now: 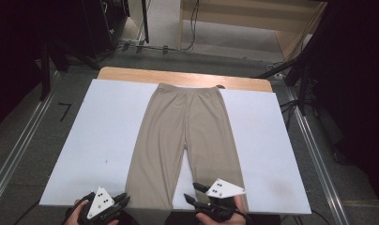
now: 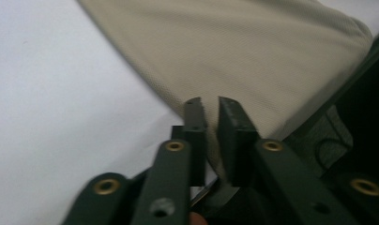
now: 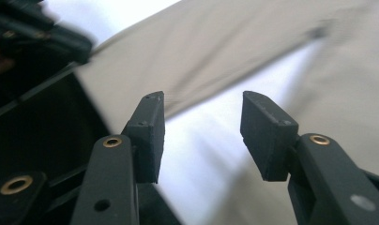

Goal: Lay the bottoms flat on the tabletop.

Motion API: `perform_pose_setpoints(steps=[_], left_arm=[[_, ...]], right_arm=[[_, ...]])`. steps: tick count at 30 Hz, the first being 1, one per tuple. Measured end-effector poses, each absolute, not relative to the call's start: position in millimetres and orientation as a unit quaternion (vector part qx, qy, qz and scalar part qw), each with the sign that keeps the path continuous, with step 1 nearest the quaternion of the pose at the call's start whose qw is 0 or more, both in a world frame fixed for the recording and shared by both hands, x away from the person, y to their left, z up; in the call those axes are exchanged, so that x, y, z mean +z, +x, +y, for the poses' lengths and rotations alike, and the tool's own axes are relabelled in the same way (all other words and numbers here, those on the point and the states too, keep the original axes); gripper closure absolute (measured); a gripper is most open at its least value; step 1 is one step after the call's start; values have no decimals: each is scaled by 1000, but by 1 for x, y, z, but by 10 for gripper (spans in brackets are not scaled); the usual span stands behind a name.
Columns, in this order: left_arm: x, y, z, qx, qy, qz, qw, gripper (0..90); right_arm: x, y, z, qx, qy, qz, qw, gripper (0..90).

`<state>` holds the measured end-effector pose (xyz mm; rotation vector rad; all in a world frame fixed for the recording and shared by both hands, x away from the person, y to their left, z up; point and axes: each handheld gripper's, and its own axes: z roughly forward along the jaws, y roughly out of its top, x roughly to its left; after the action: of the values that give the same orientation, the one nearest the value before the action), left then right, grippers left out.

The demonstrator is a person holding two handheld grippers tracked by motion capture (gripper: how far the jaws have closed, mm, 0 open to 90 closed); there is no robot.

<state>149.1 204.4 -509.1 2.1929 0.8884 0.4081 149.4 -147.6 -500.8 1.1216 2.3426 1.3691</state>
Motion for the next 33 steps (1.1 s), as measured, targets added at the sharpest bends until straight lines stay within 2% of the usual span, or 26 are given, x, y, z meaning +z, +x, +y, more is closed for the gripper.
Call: perform_pose_setpoints(steps=[1, 2, 8, 13, 16, 17, 18, 22, 23, 25, 26, 28, 33], left_arm=[[-508, 149, 202, 159, 856, 341, 355, 882], [-507, 149, 201, 160, 858, 340, 351, 900], [-505, 160, 222, 94, 844, 364, 382, 900], [-503, 164, 239, 101, 837, 374, 386, 900], [-508, 166, 243, 87, 832, 375, 399, 900], [-509, 166, 244, 88, 831, 375, 402, 871], [-510, 167, 244, 83, 832, 369, 407, 791], [-505, 171, 248, 94, 819, 370, 429, 597], [-505, 172, 248, 94, 817, 372, 430, 525], [-505, 176, 250, 97, 813, 375, 435, 453], [-505, 178, 250, 96, 810, 378, 437, 446], [-507, 182, 250, 102, 811, 385, 428, 459], [-510, 187, 248, 121, 810, 401, 410, 616]], right_arm=[[-499, 150, -155, 462, 388, 790, 109, 495], [-497, 151, -165, 464, 395, 785, 115, 495], [-490, 154, -210, 462, 426, 764, 150, 495], [-490, 153, -243, 462, 443, 751, 165, 491], [-492, 152, -258, 457, 449, 749, 171, 459], [-493, 152, -262, 455, 450, 749, 171, 433], [-494, 152, -265, 455, 450, 749, 172, 402], [-495, 154, -278, 450, 452, 747, 190, 317], [-495, 155, -282, 452, 454, 743, 194, 299], [-495, 156, -288, 457, 456, 738, 196, 286], [-494, 157, -291, 459, 459, 735, 198, 278], [-493, 160, -296, 455, 464, 733, 202, 271], [-494, 160, -307, 453, 474, 726, 207, 270]])
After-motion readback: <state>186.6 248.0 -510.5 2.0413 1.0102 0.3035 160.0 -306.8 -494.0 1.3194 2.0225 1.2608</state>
